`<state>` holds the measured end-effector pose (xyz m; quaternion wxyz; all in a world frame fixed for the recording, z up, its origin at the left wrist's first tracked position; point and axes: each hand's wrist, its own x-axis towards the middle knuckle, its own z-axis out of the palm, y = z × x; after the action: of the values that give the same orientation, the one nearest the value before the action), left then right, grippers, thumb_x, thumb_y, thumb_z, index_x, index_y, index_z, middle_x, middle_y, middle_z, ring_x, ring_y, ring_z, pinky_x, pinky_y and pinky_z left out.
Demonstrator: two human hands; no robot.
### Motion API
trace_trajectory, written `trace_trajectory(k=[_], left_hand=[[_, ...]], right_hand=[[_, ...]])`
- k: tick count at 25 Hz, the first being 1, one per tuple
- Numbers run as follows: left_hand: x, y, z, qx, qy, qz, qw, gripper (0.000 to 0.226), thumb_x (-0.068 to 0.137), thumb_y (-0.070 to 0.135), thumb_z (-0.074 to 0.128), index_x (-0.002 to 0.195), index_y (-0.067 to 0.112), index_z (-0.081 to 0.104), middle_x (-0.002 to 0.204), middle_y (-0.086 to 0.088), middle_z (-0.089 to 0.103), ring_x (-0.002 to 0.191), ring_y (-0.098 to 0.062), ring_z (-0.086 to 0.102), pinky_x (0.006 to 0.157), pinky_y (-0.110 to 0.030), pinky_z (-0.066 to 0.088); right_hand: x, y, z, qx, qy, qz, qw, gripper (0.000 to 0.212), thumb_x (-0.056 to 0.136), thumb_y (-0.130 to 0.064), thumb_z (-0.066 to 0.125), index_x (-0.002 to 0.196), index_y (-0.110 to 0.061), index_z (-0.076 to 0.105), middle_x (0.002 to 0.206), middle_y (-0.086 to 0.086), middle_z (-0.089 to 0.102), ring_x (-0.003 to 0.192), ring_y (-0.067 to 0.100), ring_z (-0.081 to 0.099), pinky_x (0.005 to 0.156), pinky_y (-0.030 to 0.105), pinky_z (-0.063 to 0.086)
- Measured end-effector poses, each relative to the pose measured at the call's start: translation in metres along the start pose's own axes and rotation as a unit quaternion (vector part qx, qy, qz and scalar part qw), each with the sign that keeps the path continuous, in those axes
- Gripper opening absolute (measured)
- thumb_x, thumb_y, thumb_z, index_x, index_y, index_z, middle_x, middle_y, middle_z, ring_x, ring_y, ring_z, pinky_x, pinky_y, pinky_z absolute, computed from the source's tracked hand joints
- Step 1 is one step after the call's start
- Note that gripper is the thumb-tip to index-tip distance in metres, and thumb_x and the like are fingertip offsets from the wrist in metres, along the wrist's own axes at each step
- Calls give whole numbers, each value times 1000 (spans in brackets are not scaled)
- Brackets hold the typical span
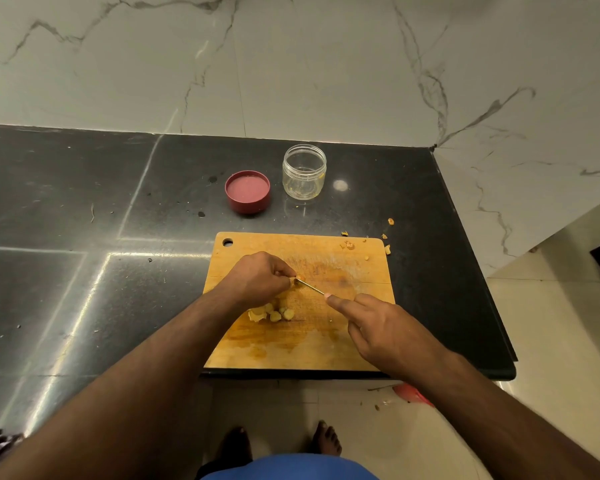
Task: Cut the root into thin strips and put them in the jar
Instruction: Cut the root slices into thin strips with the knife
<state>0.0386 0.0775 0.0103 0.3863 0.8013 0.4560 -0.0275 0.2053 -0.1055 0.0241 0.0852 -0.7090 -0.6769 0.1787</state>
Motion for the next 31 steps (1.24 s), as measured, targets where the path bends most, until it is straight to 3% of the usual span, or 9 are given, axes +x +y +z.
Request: trace_trajectory(k=[5,8,10,16,19,23,26,29,31], left_hand=[[1,0,0,0,-6,1,1000,26,97,20,62,120,22,73,123,4,69,99,-14,63,84,-36,60],[2,0,-1,-3,-7,1,1000,27,97,20,62,121,22,73,123,4,68,100,-14,63,85,-35,60],[2,0,-1,-6,-8,-2,1000,26,96,20,62,120,23,73,122,4,69,100,-14,63,86,-36,60],[2,1,-3,2,-12,3,1000,25,97,20,63,119,23,74,123,4,69,99,-12,62,82,-31,57],[2,1,-4,3,-15,2,1000,25,96,20,63,119,23,74,124,5,69,98,-11,61,82,-30,57],[1,0,-3,-11,-9,1,1000,24,96,20,64,117,22,74,120,4,70,97,-11,61,81,-30,56],[1,-2,-3,-14,-4,0,1000,25,96,20,64,119,21,74,122,4,69,99,-10,60,81,-27,55],[0,-2,-2,-13,-5,2,1000,26,96,20,64,121,21,73,125,3,68,102,-10,59,80,-23,53],[1,-3,-2,-16,-2,1,1000,26,96,20,64,120,21,73,125,3,68,101,-10,59,79,-23,53]], right_hand=[[12,9,-16,-8,-48,-20,999,50,104,-26,38,150,-41,29,102,-10,51,87,8,51,75,28,50],[18,15,-22,-8,-47,-36,998,49,104,-22,40,150,-38,34,129,-7,58,104,6,54,83,19,47],[20,16,-23,-6,-51,-39,998,49,104,-21,41,150,-37,34,133,-9,57,102,1,49,80,12,41],[16,12,-17,-30,-83,-37,995,52,104,-26,38,152,-40,23,115,-6,58,94,10,52,81,31,53],[15,8,-13,-31,-84,-24,996,52,104,-26,37,152,-40,22,117,-5,58,93,10,52,79,30,52],[7,-4,0,117,-46,61,990,49,103,-24,42,148,-41,35,119,-6,59,77,4,53,60,12,38],[2,-17,17,297,-5,150,943,44,101,-21,49,141,-38,48,129,-9,59,103,5,59,80,16,46],[-2,-26,21,472,-10,207,857,43,102,-12,46,136,-38,54,86,-1,59,55,3,46,46,20,37],[-6,-28,18,387,0,169,906,44,102,-15,45,140,-37,50,96,-3,63,65,0,51,53,15,40]])
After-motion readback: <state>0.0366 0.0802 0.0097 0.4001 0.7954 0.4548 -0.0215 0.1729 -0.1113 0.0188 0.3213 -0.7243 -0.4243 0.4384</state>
